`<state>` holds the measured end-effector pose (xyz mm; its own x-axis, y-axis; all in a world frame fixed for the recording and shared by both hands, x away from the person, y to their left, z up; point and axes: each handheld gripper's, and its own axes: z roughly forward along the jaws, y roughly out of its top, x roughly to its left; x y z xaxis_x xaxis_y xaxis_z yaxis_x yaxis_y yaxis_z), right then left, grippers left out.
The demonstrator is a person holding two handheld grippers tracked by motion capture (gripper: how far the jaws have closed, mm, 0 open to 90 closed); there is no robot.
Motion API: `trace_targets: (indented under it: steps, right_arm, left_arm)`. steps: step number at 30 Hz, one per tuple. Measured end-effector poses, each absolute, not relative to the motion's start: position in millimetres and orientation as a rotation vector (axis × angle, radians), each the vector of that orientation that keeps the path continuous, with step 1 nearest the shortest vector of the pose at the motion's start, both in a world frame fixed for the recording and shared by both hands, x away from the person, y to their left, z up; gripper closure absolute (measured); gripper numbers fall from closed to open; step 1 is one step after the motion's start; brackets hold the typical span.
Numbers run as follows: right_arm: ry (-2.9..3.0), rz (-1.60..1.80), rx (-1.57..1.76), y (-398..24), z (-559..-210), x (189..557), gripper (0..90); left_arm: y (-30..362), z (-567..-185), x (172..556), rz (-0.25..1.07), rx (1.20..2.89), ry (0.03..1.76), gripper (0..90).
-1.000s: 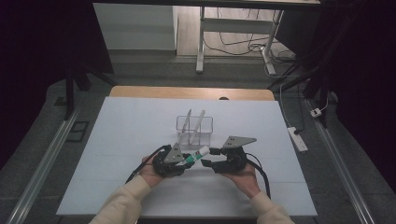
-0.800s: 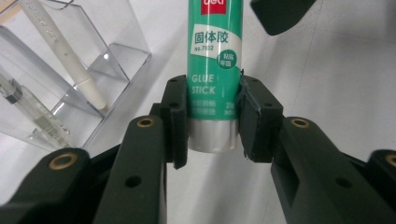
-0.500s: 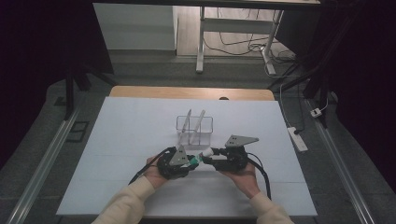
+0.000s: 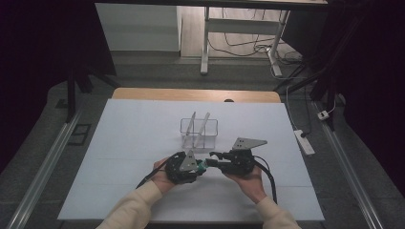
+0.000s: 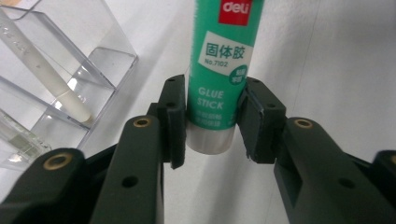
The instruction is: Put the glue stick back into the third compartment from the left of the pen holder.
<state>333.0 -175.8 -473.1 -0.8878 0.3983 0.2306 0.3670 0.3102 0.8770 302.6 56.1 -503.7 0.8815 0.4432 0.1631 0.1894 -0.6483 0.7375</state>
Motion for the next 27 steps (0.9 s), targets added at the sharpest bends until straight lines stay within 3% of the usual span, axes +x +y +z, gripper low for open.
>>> trace_targets:
  steps: [11, 27]
  right_arm:
    - [2.448, 1.651, 0.705, -182, -466, 330, 64.6]
    - [2.389, 1.638, 0.708, -192, -456, 331, 64.6]
  left_arm:
    - [71, -497, 302, 0.407, 2.208, 0.543, 50.4]
    - [126, -491, 287, 0.393, 2.154, 0.706, 42.1]
